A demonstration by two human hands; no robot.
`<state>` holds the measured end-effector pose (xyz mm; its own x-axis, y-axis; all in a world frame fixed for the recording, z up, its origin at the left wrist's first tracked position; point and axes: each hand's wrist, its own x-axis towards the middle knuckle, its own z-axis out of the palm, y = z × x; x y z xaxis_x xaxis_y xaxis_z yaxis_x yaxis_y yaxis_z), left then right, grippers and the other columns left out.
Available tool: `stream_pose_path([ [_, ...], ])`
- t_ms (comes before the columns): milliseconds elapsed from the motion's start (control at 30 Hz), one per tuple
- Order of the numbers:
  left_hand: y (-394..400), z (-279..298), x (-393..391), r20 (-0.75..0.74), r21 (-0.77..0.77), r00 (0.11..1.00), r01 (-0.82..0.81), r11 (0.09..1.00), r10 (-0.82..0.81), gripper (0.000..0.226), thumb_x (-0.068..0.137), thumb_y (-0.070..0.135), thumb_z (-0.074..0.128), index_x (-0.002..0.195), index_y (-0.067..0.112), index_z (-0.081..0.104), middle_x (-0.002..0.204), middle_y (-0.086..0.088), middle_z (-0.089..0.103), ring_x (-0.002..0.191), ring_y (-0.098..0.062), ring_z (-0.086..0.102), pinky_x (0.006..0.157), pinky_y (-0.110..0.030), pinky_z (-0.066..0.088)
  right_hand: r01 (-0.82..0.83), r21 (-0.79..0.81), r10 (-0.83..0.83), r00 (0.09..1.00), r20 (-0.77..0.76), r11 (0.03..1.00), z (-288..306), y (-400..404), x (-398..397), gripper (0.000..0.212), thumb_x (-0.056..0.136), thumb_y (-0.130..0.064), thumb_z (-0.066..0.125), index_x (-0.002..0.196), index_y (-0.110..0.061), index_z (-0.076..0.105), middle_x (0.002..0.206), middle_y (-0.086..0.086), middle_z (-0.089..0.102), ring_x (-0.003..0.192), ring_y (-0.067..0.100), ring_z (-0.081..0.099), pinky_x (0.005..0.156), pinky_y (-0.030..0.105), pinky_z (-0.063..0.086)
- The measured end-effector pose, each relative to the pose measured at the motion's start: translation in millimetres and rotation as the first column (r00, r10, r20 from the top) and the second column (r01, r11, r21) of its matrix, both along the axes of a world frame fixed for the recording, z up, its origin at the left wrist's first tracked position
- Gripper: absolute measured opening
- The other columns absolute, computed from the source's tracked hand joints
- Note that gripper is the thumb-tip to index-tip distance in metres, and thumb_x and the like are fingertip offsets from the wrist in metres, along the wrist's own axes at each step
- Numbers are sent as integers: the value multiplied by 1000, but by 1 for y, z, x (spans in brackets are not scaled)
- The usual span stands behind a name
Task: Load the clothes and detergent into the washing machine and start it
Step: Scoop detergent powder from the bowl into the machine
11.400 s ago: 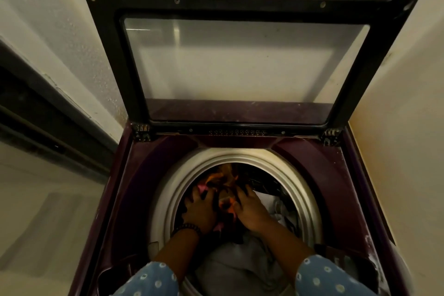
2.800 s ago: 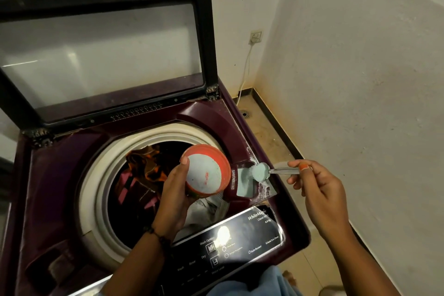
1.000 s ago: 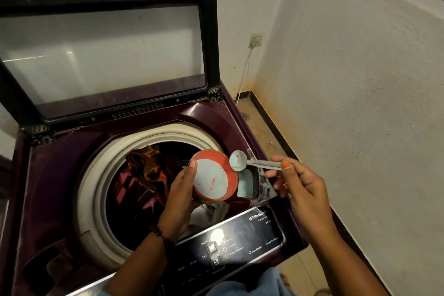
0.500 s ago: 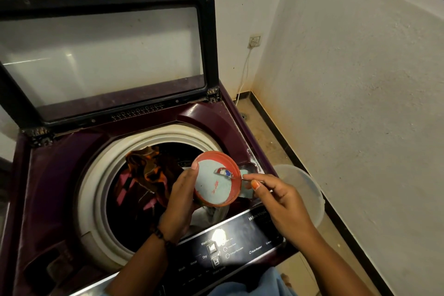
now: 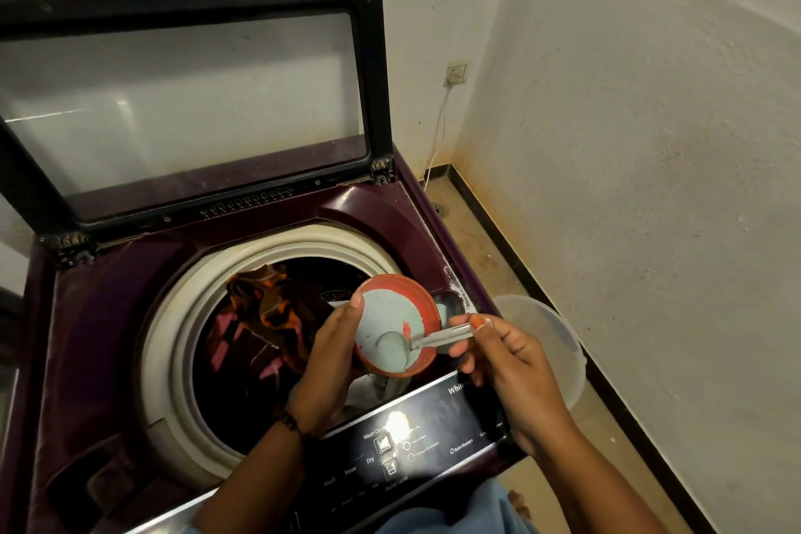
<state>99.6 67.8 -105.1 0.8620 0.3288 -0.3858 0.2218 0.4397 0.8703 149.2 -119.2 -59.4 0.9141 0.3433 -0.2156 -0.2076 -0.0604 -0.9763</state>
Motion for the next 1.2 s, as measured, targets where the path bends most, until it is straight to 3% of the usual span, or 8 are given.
stream_pose_path([
  [200,-2,-3,-1,-5,-8,1000,27,1000,-27,57,94,57,46,130,14,58,124,-10,67,115,-29,64,96,-60,49,188,78,-178,977,-120,979,3,-9,7,30,101,-13,42,97,2,68,67,10,64,54,12,49,49,21,39],
  [400,-5,-3,-1,-21,-31,999,-37,999,36,61,89,63,51,129,17,59,124,-8,67,114,-26,64,91,-52,55,355,113,-331,925,-187,928,9,-27,14,28,101,-17,43,95,-6,68,61,2,57,55,12,47,53,23,38],
  [500,-4,-7,-1,-36,-14,989,-145,989,144,65,81,67,56,126,20,61,124,-8,66,113,-28,64,88,-56,55,391,24,-390,920,-30,920,9,-37,18,28,101,-19,43,100,-9,69,67,4,61,61,13,51,57,25,42],
  [600,-2,-6,3,-32,-24,979,-202,979,202,57,86,61,53,124,19,61,123,-9,66,110,-27,66,85,-50,58,367,-95,-348,921,174,925,17,-44,25,27,101,-18,43,101,-13,70,71,6,66,62,13,54,57,27,43],
  [700,-2,-5,3,-27,-4,980,-195,981,195,57,84,60,50,122,20,62,121,-8,67,110,-26,66,87,-51,57,334,-143,-287,917,277,932,20,-44,26,26,100,-16,46,99,-16,71,71,5,68,60,6,58,55,21,46],
  [867,-3,-6,3,-37,17,983,-182,983,182,59,83,61,49,124,19,60,120,-8,67,108,-26,67,82,-49,59,322,-162,-233,882,411,933,26,-35,23,22,98,-17,50,97,-17,72,74,-2,71,65,3,64,58,12,48],
  [1100,-3,-6,2,-41,12,984,-174,985,175,60,83,62,50,124,20,60,121,-8,67,108,-26,67,83,-51,58,333,-221,-178,835,521,916,29,-32,20,22,96,-17,54,89,-28,71,77,-10,71,75,10,69,65,21,54],
  [1200,-2,-7,2,-42,2,984,-172,985,172,61,83,62,51,127,21,59,123,-8,66,109,-26,67,82,-49,59,335,-230,-166,825,541,914,32,-28,20,22,95,-17,55,90,-31,70,77,-10,71,73,9,68,62,19,53],
])
